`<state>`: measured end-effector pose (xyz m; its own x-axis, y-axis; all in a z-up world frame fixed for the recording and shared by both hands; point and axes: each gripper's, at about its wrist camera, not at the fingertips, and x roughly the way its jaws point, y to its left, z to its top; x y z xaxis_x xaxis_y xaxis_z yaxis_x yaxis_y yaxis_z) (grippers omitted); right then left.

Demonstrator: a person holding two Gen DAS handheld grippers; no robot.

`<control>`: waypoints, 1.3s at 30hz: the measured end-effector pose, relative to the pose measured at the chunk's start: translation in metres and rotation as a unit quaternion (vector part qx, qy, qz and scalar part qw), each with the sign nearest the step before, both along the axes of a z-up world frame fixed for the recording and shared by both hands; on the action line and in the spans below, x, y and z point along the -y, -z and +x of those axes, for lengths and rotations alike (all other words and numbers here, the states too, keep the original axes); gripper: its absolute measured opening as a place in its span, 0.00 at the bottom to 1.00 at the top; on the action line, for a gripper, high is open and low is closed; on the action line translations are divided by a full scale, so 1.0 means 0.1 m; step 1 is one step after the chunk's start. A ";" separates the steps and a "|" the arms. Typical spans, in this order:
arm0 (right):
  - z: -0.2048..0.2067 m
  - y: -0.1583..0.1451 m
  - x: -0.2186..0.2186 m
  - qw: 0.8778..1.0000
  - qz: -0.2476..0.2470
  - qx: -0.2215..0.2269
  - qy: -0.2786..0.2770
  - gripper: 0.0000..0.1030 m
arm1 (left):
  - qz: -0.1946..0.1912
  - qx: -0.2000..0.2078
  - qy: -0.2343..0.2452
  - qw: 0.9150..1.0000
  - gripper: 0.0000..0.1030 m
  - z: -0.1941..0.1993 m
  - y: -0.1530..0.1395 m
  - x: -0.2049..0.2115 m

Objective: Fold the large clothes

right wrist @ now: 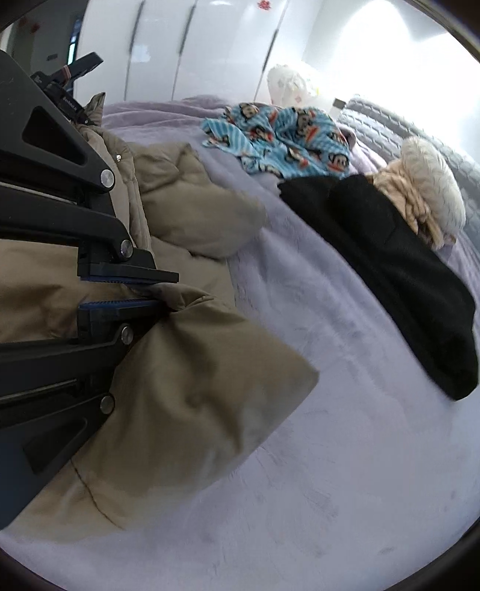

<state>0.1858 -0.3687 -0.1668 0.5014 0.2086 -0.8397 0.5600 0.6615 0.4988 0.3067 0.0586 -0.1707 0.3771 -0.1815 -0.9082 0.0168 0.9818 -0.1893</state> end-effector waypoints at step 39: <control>0.35 0.36 -0.08 0.980 -0.144 -0.029 -0.134 0.00 | 0.091 0.107 0.079 0.987 0.33 0.17 0.18 0.41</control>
<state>0.2211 -0.3607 -0.2023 0.4106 0.0773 -0.9085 0.3688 0.8972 0.2430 0.3233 0.0177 -0.1885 0.5440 -0.0957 -0.8336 0.1936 0.9810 0.0137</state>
